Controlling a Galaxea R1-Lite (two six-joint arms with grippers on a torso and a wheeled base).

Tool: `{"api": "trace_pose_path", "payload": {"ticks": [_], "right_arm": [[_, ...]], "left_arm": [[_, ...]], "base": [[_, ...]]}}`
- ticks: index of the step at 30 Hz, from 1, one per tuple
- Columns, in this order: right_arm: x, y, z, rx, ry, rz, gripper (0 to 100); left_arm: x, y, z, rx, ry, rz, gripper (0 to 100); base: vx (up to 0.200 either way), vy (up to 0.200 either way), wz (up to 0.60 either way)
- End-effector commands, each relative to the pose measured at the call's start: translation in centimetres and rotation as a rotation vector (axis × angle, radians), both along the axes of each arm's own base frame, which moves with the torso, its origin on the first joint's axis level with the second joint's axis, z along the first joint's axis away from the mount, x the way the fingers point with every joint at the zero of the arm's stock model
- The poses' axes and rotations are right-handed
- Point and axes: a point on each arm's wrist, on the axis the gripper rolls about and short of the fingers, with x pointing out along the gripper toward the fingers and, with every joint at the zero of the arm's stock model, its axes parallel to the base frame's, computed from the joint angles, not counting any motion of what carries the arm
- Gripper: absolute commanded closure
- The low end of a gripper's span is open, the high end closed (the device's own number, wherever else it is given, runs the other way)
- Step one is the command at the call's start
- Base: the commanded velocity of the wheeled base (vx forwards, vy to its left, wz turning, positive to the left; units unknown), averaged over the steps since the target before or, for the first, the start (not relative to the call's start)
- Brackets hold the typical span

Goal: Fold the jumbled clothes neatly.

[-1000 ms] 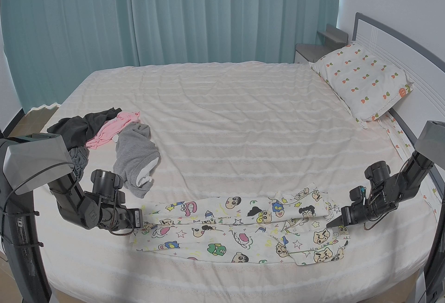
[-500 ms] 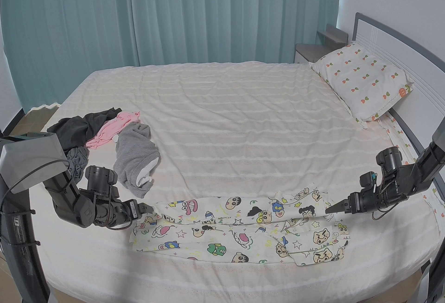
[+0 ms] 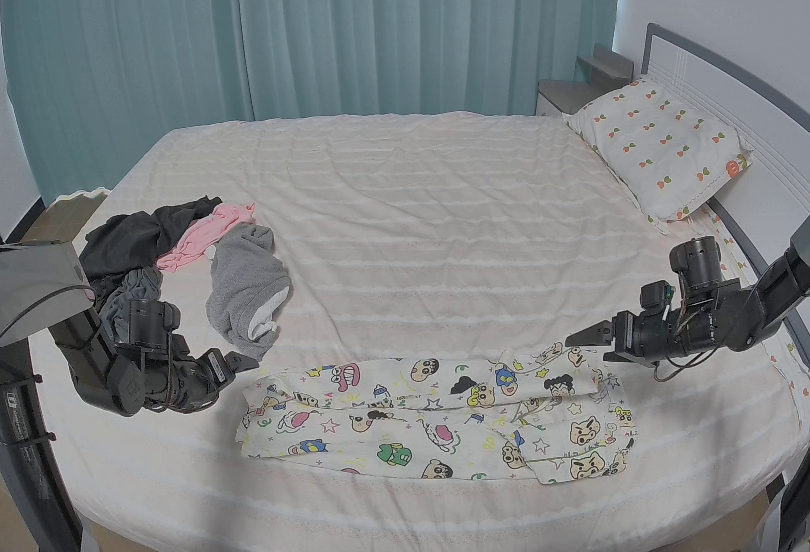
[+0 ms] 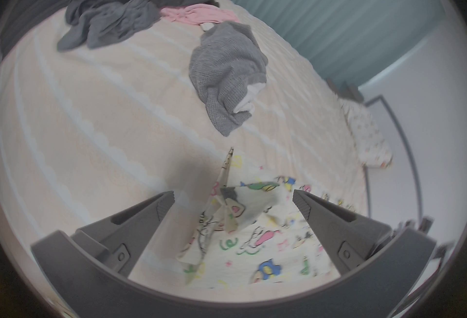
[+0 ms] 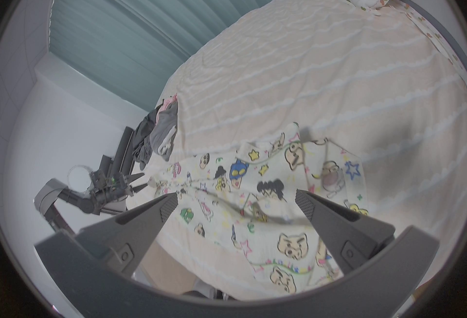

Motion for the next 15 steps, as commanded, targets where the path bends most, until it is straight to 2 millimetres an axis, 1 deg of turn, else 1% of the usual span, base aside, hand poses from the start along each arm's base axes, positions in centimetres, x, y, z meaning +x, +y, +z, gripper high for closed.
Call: {"api": "trace_pose_path", "payload": {"ticks": [1,5,7,8,11,13,15], "right_arm": [[3.8,3.9,-5.2,-0.031,0.038,-0.099,0],[4.4,5.3,-6.5,-0.041,0.054,-0.091,0],[5.0,6.5,-7.2,-0.044,0.053,-0.067,0],[5.1,6.8,-7.2,-0.044,0.050,-0.061,0],[5.8,8.1,-8.3,-0.079,0.033,-0.067,0],[6.8,8.7,-8.9,-0.094,0.015,-0.083,0],[7.3,8.8,-9.0,-0.092,0.004,-0.085,0]], "left_arm": [[-1.4,-0.1,1.0,-0.235,-0.024,0.001,0],[-2.6,-0.3,1.1,-0.265,-0.109,-0.052,0],[-2.6,-0.5,0.1,-0.255,-0.156,-0.059,0],[-2.6,-0.5,-0.1,-0.253,-0.164,-0.058,0],[-3.1,-0.8,-0.4,-0.245,-0.188,-0.060,0],[-3.1,-0.8,-0.5,-0.245,-0.196,-0.061,0],[-3.1,-0.8,-0.5,-0.246,-0.195,-0.060,0]], "base": [[0.000,0.000,0.00],[0.000,0.000,0.00],[0.000,0.000,0.00],[0.000,0.000,0.00],[0.000,0.000,0.00],[0.000,0.000,0.00],[0.000,0.000,0.00]]}}
